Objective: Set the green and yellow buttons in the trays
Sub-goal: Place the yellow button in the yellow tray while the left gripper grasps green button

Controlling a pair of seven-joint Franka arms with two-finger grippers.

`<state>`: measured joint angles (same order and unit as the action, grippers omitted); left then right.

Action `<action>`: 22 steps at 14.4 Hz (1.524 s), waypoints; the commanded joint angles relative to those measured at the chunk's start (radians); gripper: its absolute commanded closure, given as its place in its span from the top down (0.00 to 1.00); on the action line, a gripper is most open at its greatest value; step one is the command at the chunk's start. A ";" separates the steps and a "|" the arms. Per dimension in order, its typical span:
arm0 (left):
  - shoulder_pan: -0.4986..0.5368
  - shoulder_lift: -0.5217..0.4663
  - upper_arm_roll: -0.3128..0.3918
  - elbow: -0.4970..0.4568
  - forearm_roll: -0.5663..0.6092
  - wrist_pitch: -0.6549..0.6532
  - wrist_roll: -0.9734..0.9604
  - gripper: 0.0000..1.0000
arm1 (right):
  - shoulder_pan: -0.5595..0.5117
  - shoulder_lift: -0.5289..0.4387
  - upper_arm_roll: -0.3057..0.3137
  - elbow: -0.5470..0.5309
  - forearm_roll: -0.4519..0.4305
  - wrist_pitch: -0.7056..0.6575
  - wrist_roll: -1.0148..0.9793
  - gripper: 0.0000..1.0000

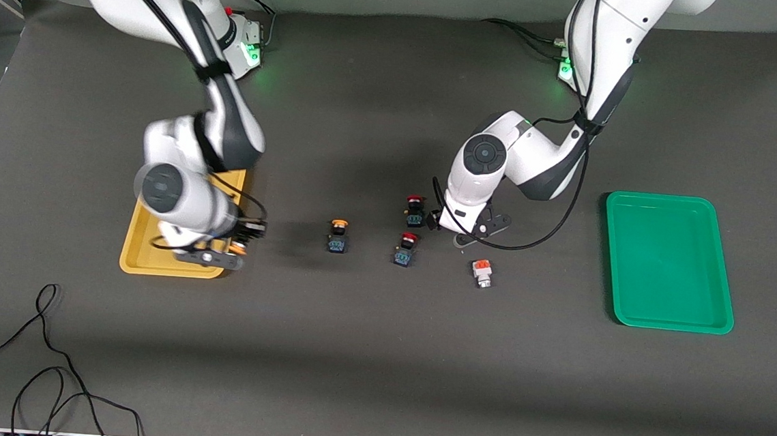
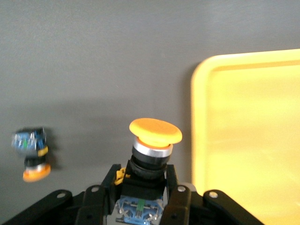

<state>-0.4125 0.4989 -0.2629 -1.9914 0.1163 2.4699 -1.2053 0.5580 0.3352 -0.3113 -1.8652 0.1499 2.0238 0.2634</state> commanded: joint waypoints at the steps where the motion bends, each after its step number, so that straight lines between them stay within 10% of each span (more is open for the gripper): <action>1: 0.043 -0.025 0.001 -0.065 0.017 0.038 0.090 0.98 | -0.001 -0.067 -0.113 -0.025 0.016 -0.080 -0.206 0.00; 4: 0.046 -0.016 0.002 -0.081 0.017 0.069 0.116 0.98 | 0.002 -0.074 -0.225 -0.116 0.017 -0.025 -0.427 0.00; 10: 0.023 0.010 -0.002 -0.092 0.016 0.100 0.102 0.95 | 0.005 -0.021 -0.238 -0.361 0.157 0.340 -0.660 0.00; 17: 0.018 0.004 -0.001 -0.087 0.016 0.092 0.105 0.01 | 0.068 0.088 -0.215 -0.381 0.211 0.486 -0.671 0.00; 20: 0.024 -0.029 -0.001 -0.079 0.016 0.074 0.096 0.00 | 0.077 0.099 -0.212 -0.377 0.227 0.498 -0.673 0.00; 21: 0.032 -0.063 -0.002 -0.078 0.016 0.057 0.090 0.00 | 0.076 0.097 -0.212 -0.377 0.227 0.498 -0.673 0.15; 22: 0.032 -0.104 -0.002 -0.069 0.014 0.017 0.090 0.00 | 0.077 0.096 -0.212 -0.377 0.229 0.497 -0.673 0.78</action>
<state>-0.3806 0.4900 -0.2683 -2.0572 0.1195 2.5486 -1.0957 0.6271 0.4366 -0.5154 -2.2436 0.3481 2.5116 -0.3772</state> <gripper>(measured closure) 0.590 0.564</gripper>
